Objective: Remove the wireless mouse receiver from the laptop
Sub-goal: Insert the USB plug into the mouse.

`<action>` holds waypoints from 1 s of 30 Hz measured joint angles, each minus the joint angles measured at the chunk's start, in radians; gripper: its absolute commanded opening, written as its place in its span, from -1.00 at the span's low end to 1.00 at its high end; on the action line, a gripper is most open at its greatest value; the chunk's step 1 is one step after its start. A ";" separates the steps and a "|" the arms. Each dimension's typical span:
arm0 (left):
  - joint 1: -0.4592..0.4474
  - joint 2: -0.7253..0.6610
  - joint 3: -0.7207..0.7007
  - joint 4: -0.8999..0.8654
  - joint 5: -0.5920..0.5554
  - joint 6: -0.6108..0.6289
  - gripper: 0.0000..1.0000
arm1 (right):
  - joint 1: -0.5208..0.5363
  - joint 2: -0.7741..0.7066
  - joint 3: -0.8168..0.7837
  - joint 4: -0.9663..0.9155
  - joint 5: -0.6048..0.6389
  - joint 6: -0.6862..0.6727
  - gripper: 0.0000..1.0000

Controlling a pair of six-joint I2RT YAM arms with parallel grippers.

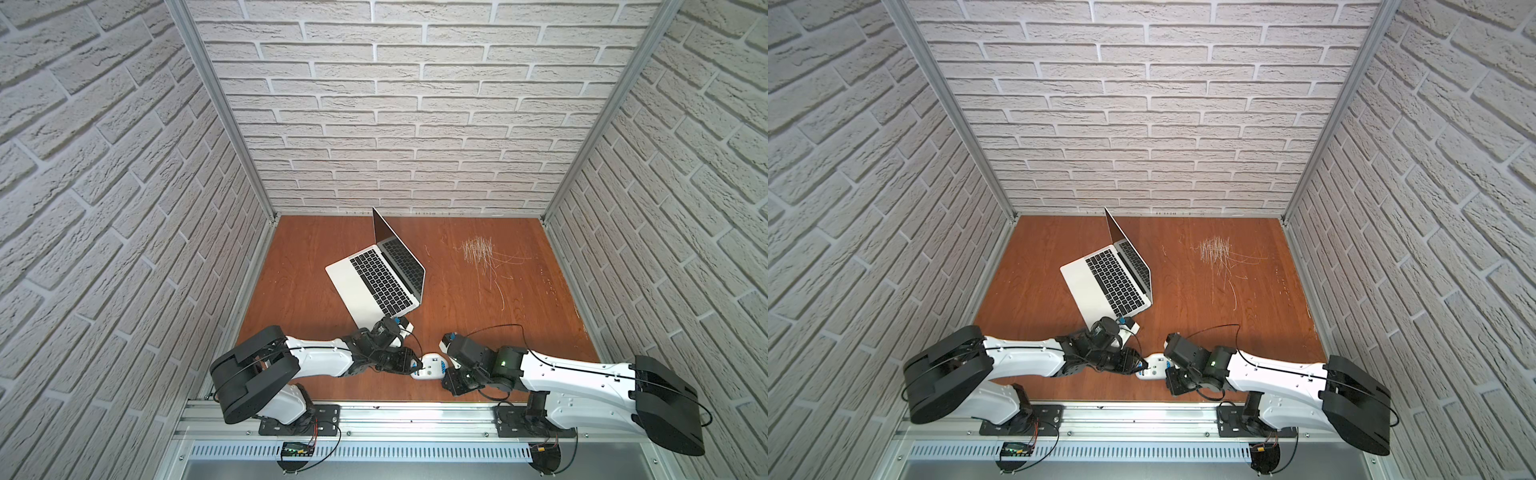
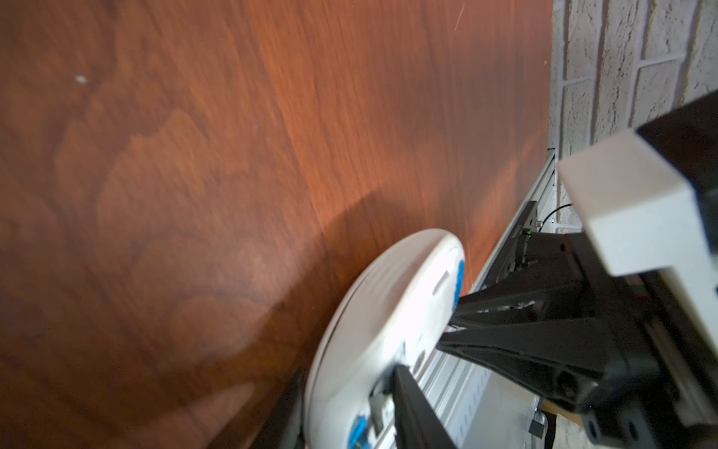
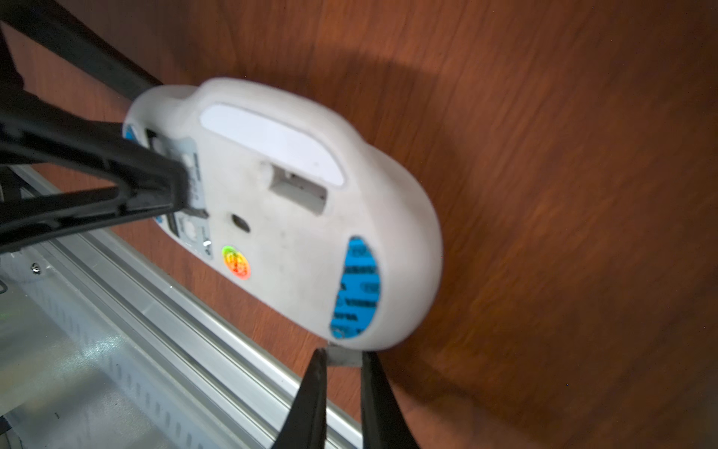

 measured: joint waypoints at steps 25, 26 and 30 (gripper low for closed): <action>-0.012 -0.074 0.101 -0.192 -0.121 0.116 -1.00 | -0.036 -0.303 0.066 -0.298 -0.032 -0.034 -0.94; -0.016 -0.078 0.109 -0.209 -0.134 0.127 -1.00 | -0.048 -0.308 0.080 -0.311 -0.047 -0.038 -0.94; -0.033 -0.114 0.122 -0.275 -0.197 0.182 -1.00 | -0.125 -0.272 0.163 -0.381 -0.113 -0.089 -0.94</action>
